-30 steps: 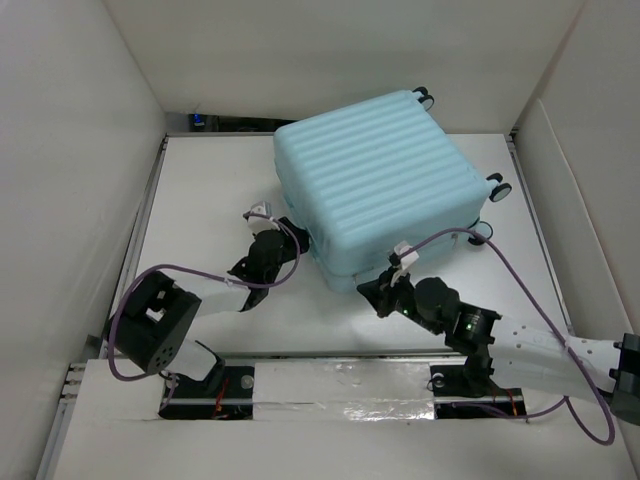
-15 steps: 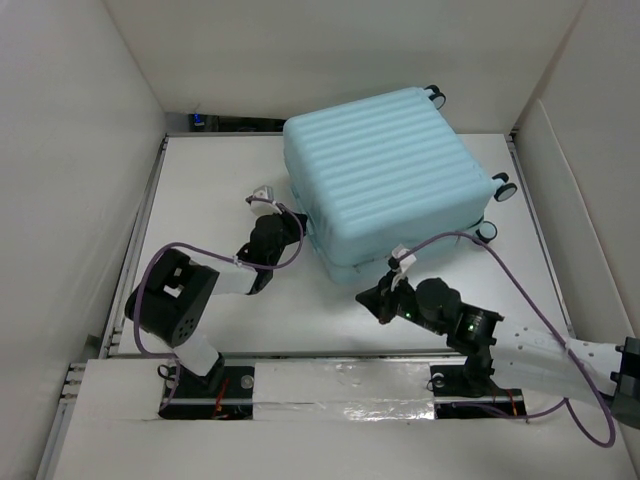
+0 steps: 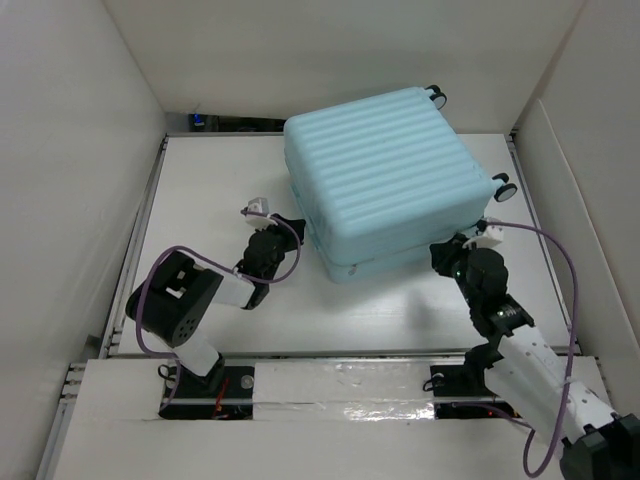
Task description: Pack the luggage
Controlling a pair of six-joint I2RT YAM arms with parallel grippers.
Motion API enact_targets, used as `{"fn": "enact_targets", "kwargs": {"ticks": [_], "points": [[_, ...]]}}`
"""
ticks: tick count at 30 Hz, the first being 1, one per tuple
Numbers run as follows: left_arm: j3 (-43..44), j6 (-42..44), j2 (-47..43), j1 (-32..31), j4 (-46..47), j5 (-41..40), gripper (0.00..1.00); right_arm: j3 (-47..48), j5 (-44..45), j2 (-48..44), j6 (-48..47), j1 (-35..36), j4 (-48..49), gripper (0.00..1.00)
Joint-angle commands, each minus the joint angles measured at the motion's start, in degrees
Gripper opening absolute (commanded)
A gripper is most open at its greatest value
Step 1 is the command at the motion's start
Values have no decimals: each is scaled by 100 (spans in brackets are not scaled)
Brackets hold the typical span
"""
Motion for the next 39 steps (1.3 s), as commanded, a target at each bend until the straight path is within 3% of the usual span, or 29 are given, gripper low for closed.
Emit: {"fn": "enact_targets", "kwargs": {"ticks": [1,6,8,11,12,15,20,33,38,39], "points": [[-372,-24,43,-451,-126,290,0,-161,-452,270,-43,-905,477,27],[-714,-270,-219,-567,-134,194,0,93,-1429,1359,-131,-1867,1277,27],[-628,-288,-579,-436,-754,70,0,199,-1517,1501,-166,-2147,1540,28],[-390,-402,-800,38,-1162,421,35,391,-1657,1791,-184,-2473,1875,31],[-346,-437,-835,222,-1154,500,51,462,-1719,1887,-175,-2553,1971,31],[-128,-429,-827,399,-1128,729,62,673,-2070,2239,-158,-2737,2077,32],[471,-227,-388,672,-1391,1167,62,533,-2317,2284,-193,-2799,2244,32],[1254,-367,1019,725,-795,1722,54,278,-2915,2336,-140,-3107,2614,32],[1333,-691,1397,778,-15,1705,40,269,-3012,2319,-158,-3107,2570,31],[1359,-753,1467,778,127,1714,32,252,-3020,2310,-158,-3107,2570,31]]}}
